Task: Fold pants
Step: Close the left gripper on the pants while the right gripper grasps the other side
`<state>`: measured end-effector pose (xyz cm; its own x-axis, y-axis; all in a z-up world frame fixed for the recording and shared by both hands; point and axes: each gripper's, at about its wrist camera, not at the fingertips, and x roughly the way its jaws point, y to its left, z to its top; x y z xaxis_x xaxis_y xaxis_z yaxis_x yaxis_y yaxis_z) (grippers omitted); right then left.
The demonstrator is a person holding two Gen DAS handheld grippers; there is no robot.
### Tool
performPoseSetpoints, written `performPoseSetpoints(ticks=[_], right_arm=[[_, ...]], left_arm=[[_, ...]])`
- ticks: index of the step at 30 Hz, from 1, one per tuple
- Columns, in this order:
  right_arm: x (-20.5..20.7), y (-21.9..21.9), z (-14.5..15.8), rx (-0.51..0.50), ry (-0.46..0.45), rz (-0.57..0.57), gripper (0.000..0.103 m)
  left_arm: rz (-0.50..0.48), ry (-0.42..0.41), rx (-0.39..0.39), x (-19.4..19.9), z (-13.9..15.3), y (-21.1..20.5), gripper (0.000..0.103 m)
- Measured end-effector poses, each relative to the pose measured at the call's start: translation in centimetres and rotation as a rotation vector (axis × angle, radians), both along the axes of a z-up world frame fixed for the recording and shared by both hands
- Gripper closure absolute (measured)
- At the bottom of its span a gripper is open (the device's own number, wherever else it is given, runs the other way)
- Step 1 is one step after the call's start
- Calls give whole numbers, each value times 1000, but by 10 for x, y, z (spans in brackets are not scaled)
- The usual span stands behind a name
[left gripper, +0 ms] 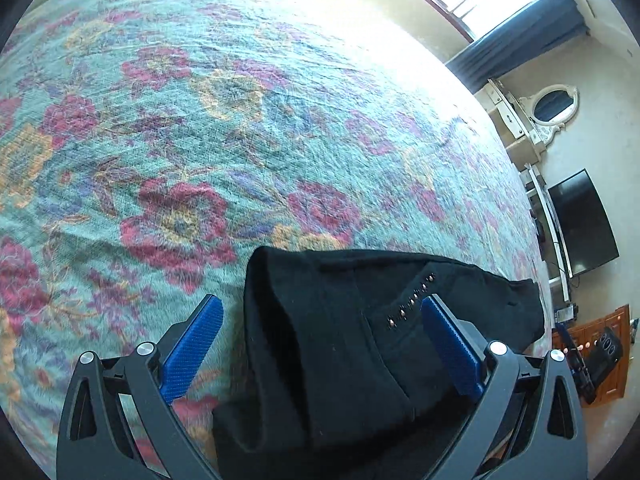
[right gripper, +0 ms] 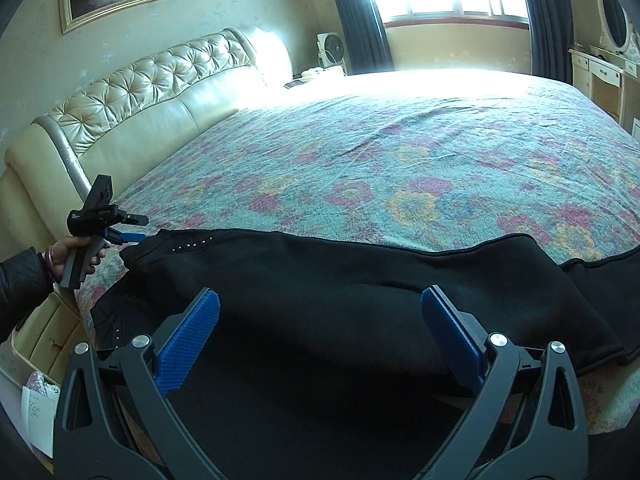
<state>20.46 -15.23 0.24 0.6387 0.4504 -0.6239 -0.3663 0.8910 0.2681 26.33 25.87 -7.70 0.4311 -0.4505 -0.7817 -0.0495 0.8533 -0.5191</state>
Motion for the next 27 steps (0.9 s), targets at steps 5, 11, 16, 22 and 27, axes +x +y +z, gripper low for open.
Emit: performPoseSetpoints(ticks=[5, 11, 16, 22, 27], right_arm=[[15, 3, -17, -25, 43, 27, 2], [53, 6, -30, -45, 122, 80, 2], [97, 14, -31, -99, 151, 189, 2], [167, 28, -47, -166, 253, 344, 2], [191, 43, -81, -224, 403, 496, 2]], left_arm=[[28, 47, -90, 23, -26, 11, 4], [-90, 44, -200, 28, -25, 4, 31], [-144, 89, -131, 34, -30, -12, 79], [-128, 72, -140, 37, -30, -2, 79], [-108, 78, -173, 41, -39, 2, 77]])
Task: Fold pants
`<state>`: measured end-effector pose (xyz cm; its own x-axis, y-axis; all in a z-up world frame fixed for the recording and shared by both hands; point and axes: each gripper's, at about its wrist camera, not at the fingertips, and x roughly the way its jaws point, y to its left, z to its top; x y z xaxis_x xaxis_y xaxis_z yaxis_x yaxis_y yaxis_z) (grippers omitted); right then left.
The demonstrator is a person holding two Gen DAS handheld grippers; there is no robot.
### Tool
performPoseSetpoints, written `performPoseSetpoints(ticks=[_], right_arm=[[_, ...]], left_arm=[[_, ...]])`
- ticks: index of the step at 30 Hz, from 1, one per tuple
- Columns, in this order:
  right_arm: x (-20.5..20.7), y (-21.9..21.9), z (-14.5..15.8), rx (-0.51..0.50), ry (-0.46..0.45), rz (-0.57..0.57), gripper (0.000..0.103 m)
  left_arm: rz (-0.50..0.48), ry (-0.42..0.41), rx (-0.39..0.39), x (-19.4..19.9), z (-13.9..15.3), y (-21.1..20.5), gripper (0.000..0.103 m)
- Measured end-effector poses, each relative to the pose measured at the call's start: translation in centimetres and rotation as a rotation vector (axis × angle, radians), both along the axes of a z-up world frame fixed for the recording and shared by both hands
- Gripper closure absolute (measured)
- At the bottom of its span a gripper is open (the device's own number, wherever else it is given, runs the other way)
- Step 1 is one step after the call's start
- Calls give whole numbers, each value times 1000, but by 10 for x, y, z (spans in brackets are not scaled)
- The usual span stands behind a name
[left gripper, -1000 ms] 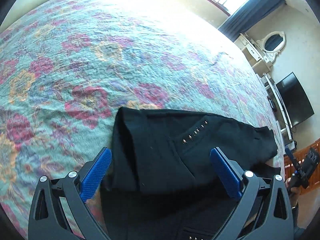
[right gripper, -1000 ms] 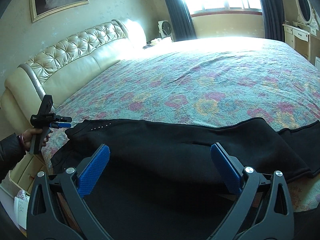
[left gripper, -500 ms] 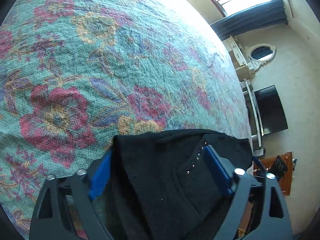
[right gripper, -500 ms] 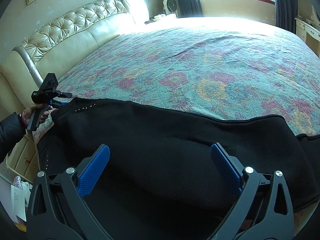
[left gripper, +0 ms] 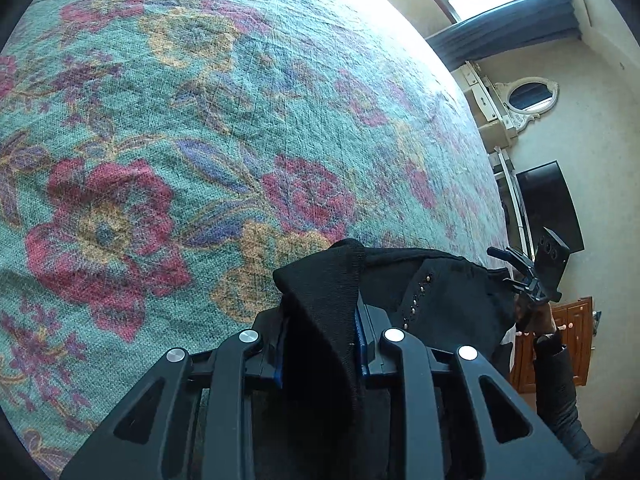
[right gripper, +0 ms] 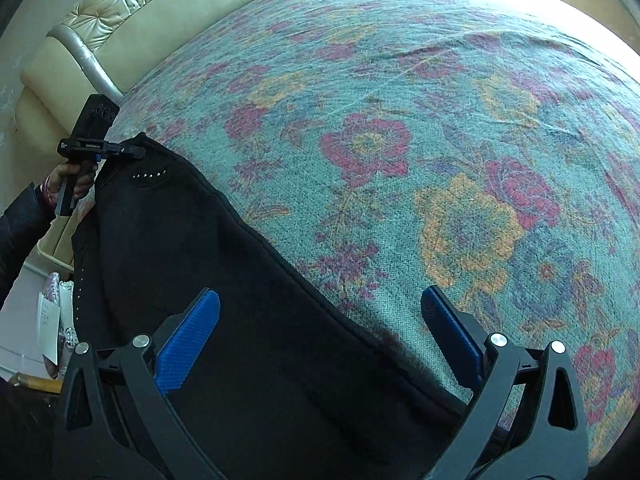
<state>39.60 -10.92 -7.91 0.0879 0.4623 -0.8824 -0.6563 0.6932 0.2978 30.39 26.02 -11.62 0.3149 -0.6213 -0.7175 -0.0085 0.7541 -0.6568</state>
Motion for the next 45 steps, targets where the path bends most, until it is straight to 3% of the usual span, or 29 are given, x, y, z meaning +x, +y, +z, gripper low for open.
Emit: performPoseSetpoints(ticks=[3, 5, 6, 7, 12, 18, 21, 24, 25, 27, 29, 31, 32, 34, 37, 41, 44, 45], right_arm=[[-13, 15, -10, -156, -65, 76, 17], [-17, 13, -2, -141, -74, 59, 51], [-19, 10, 3, -111, -60, 37, 91], [-25, 10, 8, -112, -83, 24, 96], [-72, 17, 34, -152, -236, 13, 96], [-166, 10, 89, -172, -531, -30, 96], [-226, 4, 92, -164, -598, -54, 96], [-277, 8, 72, -168, -592, -65, 95], [-291, 9, 62, -174, -571, -66, 94], [-309, 10, 38, -172, -479, -65, 94], [-321, 9, 21, -148, -409, -88, 84], [-331, 0, 21, -54, -326, -171, 55], [-331, -10, 25, 39, -285, -244, 50], [-324, -36, 30, 266, -168, -417, 28], [-313, -67, 15, 541, 23, -654, 25], [-307, -76, -12, 751, 188, -828, 25], [-306, -77, -19, 805, 199, -914, 25], [-305, -77, -21, 809, 196, -931, 25]], left_arm=[[9, 3, -9, 0, -3, 5, 75], [22, 8, -19, 1, -3, 6, 75], [24, 4, -15, 0, -3, 6, 75], [26, -4, -7, -1, -1, 7, 74], [51, -77, -17, -11, 13, 5, 74], [81, -216, -119, -48, 48, 14, 74], [83, -280, -193, -84, 63, 18, 74], [74, -293, -234, -130, 62, 16, 74], [75, -293, -241, -147, 58, 17, 72], [98, -287, -242, -178, 46, 23, 57], [147, -237, -190, -204, 30, 29, 27], [224, -184, -170, -229, 14, 38, 26], [270, -161, -180, -240, 7, 44, 26], [360, -159, -208, -260, 5, 51, 26], [433, -166, -220, -276, 10, 46, 24], [522, -170, -287, -286, 13, 28, 22], [606, -274, -310, -303, 31, 14, 22], [610, -306, -284, -305, 38, 7, 22]])
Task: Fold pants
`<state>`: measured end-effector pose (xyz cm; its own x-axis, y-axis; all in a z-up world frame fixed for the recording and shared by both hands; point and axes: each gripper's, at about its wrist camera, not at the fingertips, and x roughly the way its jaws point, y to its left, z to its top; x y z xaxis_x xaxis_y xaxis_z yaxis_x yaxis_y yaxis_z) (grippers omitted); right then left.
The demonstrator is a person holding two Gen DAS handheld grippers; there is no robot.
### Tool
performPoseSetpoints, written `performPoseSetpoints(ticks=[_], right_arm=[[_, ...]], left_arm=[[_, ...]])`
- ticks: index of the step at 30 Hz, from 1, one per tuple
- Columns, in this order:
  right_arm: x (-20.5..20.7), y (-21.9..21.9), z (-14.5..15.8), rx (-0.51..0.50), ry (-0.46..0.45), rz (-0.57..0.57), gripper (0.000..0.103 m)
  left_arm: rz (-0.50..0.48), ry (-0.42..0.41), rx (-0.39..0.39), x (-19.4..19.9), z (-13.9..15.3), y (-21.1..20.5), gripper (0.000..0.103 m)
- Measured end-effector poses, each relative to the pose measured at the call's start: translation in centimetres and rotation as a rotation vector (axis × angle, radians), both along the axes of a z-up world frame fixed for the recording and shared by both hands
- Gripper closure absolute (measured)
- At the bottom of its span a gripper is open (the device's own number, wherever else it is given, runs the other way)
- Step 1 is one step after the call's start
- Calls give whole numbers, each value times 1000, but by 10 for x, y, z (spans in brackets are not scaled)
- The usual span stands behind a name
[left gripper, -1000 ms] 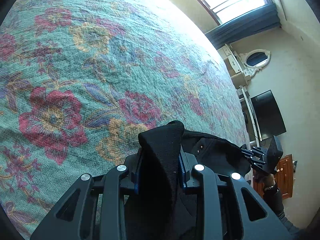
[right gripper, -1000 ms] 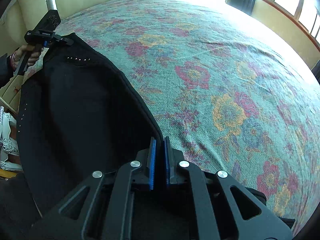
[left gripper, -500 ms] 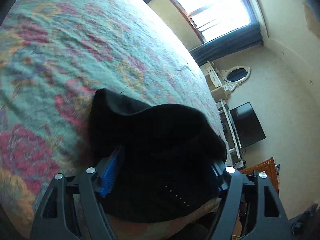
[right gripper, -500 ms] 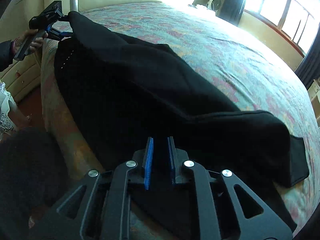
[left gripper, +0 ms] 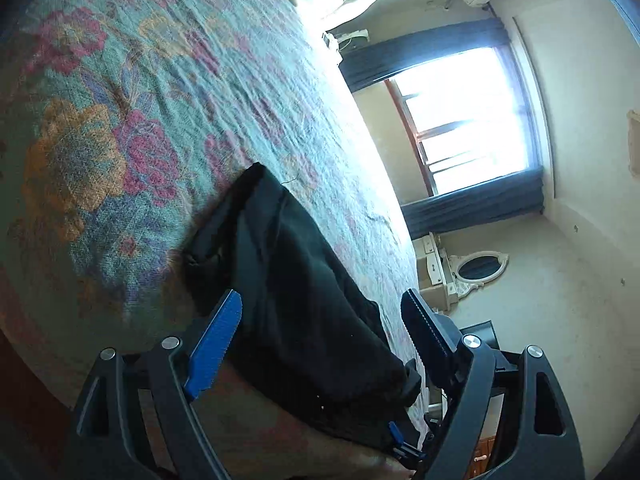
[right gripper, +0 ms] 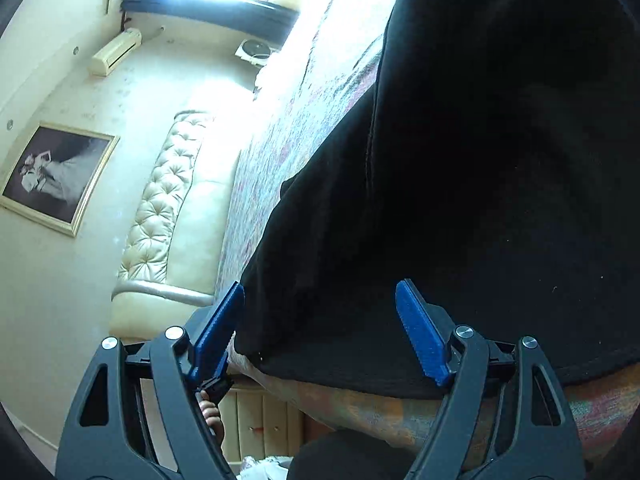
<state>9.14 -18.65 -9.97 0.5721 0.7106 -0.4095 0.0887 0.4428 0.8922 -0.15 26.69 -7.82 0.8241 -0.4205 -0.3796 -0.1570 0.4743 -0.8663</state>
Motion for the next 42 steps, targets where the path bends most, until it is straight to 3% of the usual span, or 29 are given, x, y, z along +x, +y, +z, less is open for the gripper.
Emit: performPoseSetpoints(ticks=[3, 5, 9, 14, 15, 16, 19, 23, 33, 37, 42], right_arm=[[5, -2, -4, -12, 20, -38, 25], [6, 5, -2, -68, 31, -47, 25], [13, 15, 3, -177, 46, -69, 25], [25, 15, 2, -192, 83, -121, 26], [27, 15, 0, -199, 90, -121, 35], [31, 15, -1, -196, 98, -118, 51], [31, 8, -11, -114, 130, -132, 83], [23, 4, -17, -43, 103, -160, 95], [11, 1, -15, 71, 52, -175, 96], [13, 1, -12, 138, 28, -183, 96], [18, -1, 8, 185, -28, -194, 98]], left_arm=[[-42, -3, 136, 14, 16, -22, 18], [-84, 49, 189, 30, 11, -35, 18], [-69, 147, 169, 53, -14, -44, 18], [-38, 163, 139, 65, -22, -37, 18], [-41, 168, 141, 67, -22, -37, 17], [-41, 172, 138, 66, -20, -38, 17], [-25, 172, 105, 62, -21, -36, 17], [12, 165, 6, 46, -28, -25, 17], [89, 146, -187, 20, -32, -1, 17], [101, 161, -173, 7, -30, -3, 17], [85, 189, -193, 23, -31, -15, 17]])
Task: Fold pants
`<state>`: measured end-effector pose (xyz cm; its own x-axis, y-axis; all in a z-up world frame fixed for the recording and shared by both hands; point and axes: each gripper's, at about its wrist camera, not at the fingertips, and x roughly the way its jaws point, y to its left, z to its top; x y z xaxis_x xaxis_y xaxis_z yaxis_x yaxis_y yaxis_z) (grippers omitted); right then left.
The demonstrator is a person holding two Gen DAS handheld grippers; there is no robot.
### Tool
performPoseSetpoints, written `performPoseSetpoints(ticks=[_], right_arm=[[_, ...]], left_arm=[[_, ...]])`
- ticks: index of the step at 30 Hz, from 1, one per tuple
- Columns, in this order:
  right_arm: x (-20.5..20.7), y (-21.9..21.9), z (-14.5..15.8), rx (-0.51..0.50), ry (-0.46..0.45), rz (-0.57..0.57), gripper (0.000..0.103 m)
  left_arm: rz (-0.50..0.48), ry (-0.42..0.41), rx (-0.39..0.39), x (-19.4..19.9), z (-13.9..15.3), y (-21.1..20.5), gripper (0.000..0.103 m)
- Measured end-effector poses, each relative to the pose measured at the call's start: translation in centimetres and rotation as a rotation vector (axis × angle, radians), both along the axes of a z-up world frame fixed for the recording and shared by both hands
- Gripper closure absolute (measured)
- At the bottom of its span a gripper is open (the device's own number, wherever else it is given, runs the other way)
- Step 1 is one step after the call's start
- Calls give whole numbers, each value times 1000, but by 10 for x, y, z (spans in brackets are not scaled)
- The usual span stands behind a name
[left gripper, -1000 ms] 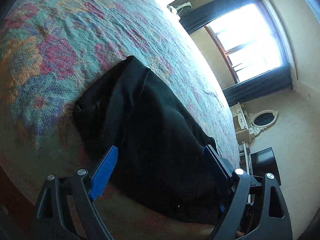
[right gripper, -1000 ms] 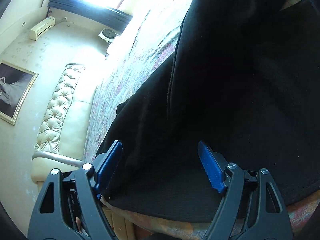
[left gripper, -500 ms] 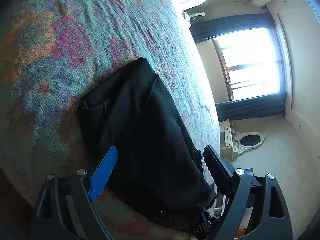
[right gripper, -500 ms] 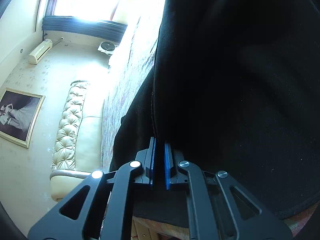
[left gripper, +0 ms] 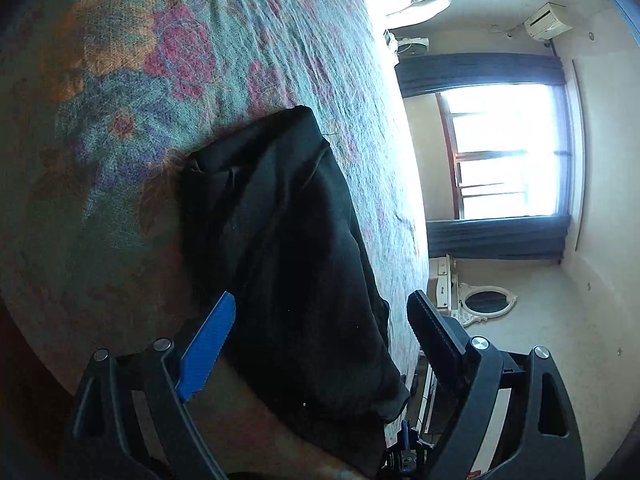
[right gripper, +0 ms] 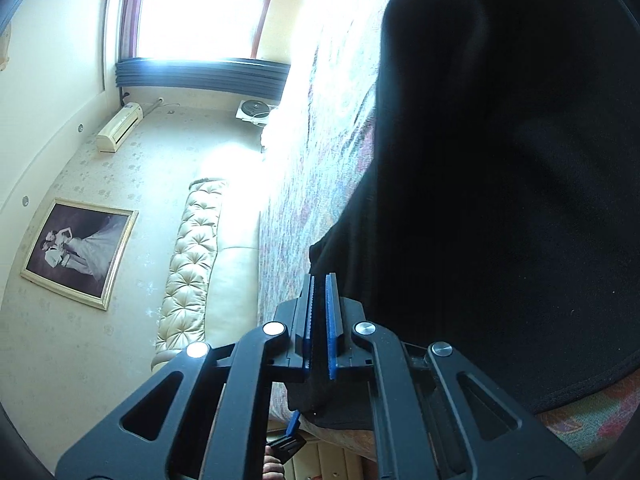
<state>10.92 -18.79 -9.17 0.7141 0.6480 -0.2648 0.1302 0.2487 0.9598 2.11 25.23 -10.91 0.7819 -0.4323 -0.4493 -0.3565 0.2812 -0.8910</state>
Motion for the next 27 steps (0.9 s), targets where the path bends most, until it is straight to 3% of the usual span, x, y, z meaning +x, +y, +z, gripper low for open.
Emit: performPoseSetpoints(ticks=[3, 6, 8, 9, 10, 18, 20, 21, 22, 27], right_arm=[[6, 0, 10, -6, -28, 11, 98], [8, 5, 3, 25, 2, 46, 94], [5, 13, -9, -4, 56, 68, 69], [1, 17, -14, -16, 85, 67, 46], [-4, 17, -23, -24, 114, 63, 39], [23, 57, -39, -98, 143, 111, 40], [25, 63, -41, -105, 126, 124, 54], [25, 65, -43, -69, 119, 130, 81], [23, 65, -46, -38, 120, 124, 95], [19, 61, -35, 41, 62, 97, 96]], left_arm=[[-13, 30, -22, 9, -3, -7, 17], [-16, 40, -24, 6, -2, -14, 17], [-21, 40, -1, 7, -2, -15, 17], [-21, 44, 2, 7, -3, -15, 17], [-16, 44, 1, 7, -2, -16, 17], [-20, 23, 48, 3, 7, -34, 17], [-14, 24, 35, 4, 6, -34, 17], [-14, 27, 33, 4, 5, -34, 17], [-12, 29, 31, 3, 4, -34, 17], [12, 32, 1, -1, 2, -34, 17]])
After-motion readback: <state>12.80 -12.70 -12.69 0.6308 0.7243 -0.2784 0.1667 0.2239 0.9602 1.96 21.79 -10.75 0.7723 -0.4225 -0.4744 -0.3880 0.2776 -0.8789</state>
